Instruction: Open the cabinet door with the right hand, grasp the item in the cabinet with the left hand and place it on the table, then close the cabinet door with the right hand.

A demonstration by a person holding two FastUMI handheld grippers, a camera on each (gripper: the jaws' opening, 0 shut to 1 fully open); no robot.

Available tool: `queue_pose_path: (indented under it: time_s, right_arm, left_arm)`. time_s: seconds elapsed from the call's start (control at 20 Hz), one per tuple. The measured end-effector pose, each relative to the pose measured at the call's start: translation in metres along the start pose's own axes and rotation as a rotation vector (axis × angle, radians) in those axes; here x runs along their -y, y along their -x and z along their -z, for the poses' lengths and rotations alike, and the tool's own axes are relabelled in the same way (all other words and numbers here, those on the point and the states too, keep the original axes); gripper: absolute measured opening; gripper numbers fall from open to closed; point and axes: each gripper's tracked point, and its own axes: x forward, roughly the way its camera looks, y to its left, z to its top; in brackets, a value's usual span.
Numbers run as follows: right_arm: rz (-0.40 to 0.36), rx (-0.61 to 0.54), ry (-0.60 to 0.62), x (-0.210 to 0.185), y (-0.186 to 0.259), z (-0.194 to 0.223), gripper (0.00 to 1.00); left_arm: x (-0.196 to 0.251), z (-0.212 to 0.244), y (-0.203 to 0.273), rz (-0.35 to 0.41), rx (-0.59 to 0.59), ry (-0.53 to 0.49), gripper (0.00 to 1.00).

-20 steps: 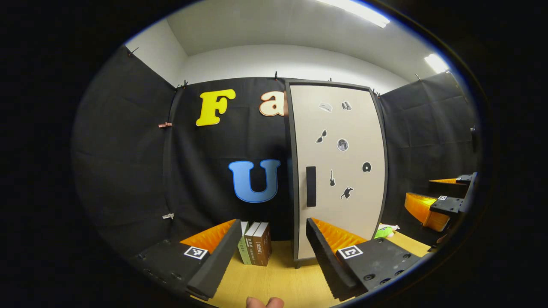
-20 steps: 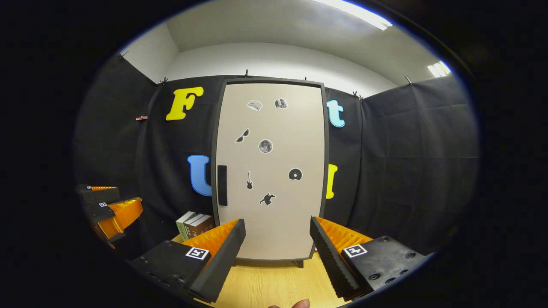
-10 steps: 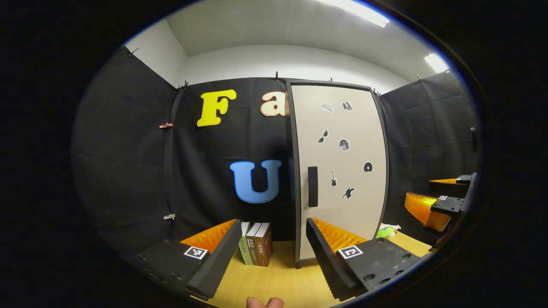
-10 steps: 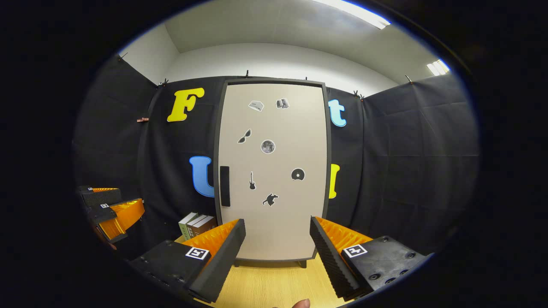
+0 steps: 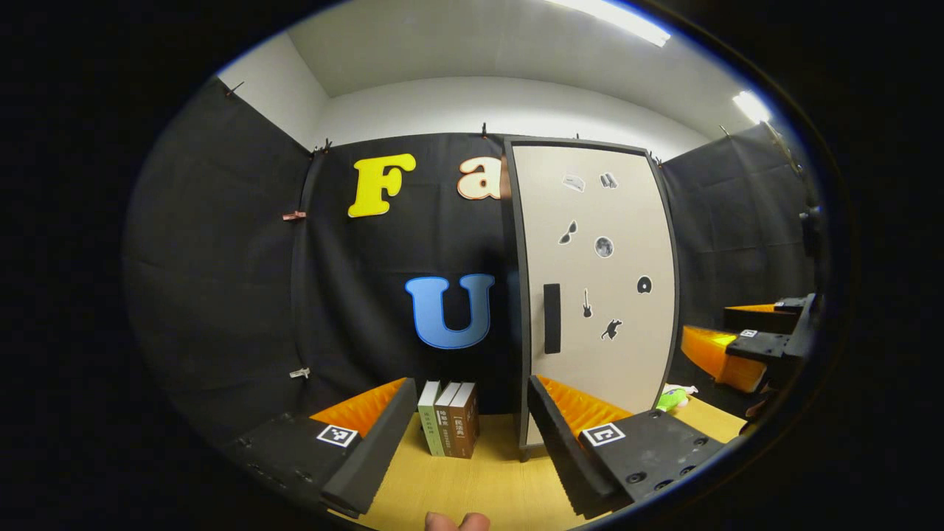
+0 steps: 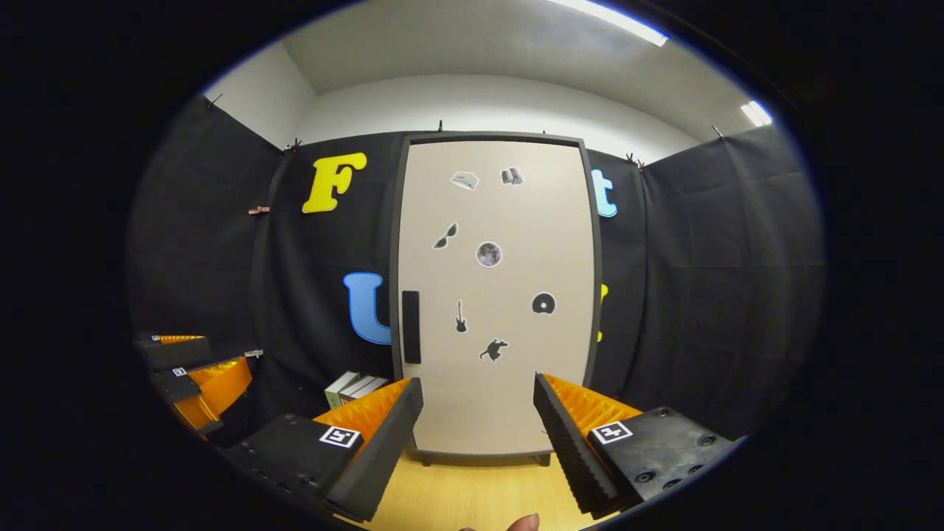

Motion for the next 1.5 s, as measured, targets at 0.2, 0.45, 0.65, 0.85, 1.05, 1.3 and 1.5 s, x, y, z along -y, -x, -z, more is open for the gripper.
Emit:
queue_pose_path:
  time_s: [0.2,0.45,0.65,0.85,1.05,1.3,1.5]
  right_arm:
    - [-0.034,0.024,-0.05,-0.023,-0.037,-0.003,0.98]
    - [-0.049,0.033,-0.087,-0.046,-0.09,-0.004,0.97]
    - [-0.049,0.041,-0.094,-0.063,-0.138,-0.003,0.97]
    - [-0.024,0.021,-0.09,-0.073,-0.183,0.011,0.97]
    - [-0.015,0.017,-0.057,-0.085,-0.217,0.026,0.97]
    - [-0.003,-0.003,-0.077,-0.093,-0.246,0.038,0.91]
    - [0.012,-0.001,-0.068,-0.097,-0.253,0.038,0.58]
  left_arm:
    - [-0.014,0.005,0.007,-0.023,-0.011,0.015,0.95]
    - [-0.035,0.014,0.012,-0.055,-0.018,0.015,0.94]
    - [-0.048,0.024,0.011,-0.076,-0.027,0.025,0.95]
    - [-0.059,0.032,0.009,-0.088,-0.038,0.011,0.95]
    - [-0.066,0.035,0.007,-0.102,-0.045,-0.002,0.95]
    - [-0.07,0.042,0.007,-0.105,-0.057,0.021,0.95]
    - [-0.079,0.044,0.006,-0.113,-0.057,0.01,0.95]
